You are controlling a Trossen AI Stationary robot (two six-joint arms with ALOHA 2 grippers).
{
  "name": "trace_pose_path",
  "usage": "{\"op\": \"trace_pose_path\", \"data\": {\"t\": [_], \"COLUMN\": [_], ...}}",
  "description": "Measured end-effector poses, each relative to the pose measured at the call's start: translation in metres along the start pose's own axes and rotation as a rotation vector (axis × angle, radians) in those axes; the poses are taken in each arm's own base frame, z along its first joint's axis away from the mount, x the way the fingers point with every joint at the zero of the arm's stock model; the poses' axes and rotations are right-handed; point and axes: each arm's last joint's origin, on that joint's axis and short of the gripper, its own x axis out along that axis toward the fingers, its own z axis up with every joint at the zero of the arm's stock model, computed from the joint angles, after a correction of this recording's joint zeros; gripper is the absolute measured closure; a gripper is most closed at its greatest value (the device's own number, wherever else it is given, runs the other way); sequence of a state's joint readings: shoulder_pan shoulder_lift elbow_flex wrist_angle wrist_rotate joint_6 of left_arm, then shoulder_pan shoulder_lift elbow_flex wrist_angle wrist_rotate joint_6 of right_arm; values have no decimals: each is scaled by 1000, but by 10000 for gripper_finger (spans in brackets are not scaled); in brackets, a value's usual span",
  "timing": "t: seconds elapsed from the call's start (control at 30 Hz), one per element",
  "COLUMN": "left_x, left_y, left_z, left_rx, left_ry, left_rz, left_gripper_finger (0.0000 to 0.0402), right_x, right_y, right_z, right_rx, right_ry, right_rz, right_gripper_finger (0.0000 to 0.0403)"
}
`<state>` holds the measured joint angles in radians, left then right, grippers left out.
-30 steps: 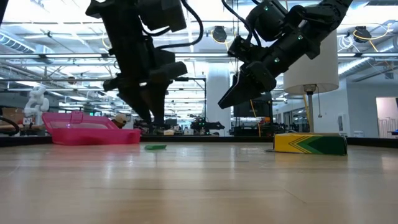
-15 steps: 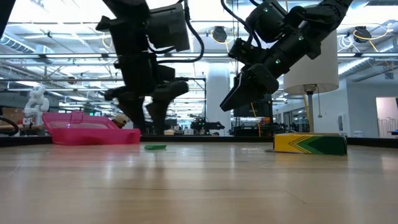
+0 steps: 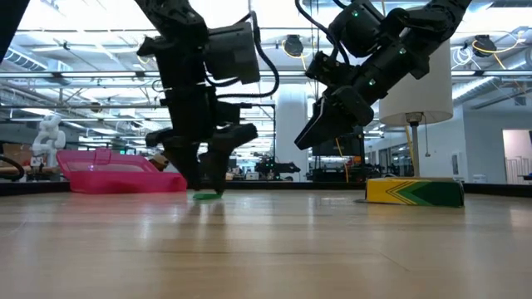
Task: Pack school essentials
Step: Put the green eraser into the pink supply box
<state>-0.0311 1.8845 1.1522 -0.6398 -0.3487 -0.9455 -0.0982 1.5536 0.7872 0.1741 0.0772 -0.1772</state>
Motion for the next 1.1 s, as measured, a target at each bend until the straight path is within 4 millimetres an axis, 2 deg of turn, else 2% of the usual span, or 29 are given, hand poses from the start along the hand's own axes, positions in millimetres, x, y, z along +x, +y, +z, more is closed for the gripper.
{"op": "trace_pose_path", "data": {"t": [0.8, 1.1], "left_x": [12, 12], "left_y": [3, 2], "left_z": [-9, -9], "left_rx": [2, 2], "left_ry": [-4, 0], "left_rz": [-4, -14], "left_gripper_finger": [179, 253], "right_x": [0, 0], "right_y": [0, 0], "right_z": [-2, -2], "right_rx": [-1, -1], "right_ry": [20, 22], "right_rz": [3, 4], "right_gripper_finger": [112, 112]}}
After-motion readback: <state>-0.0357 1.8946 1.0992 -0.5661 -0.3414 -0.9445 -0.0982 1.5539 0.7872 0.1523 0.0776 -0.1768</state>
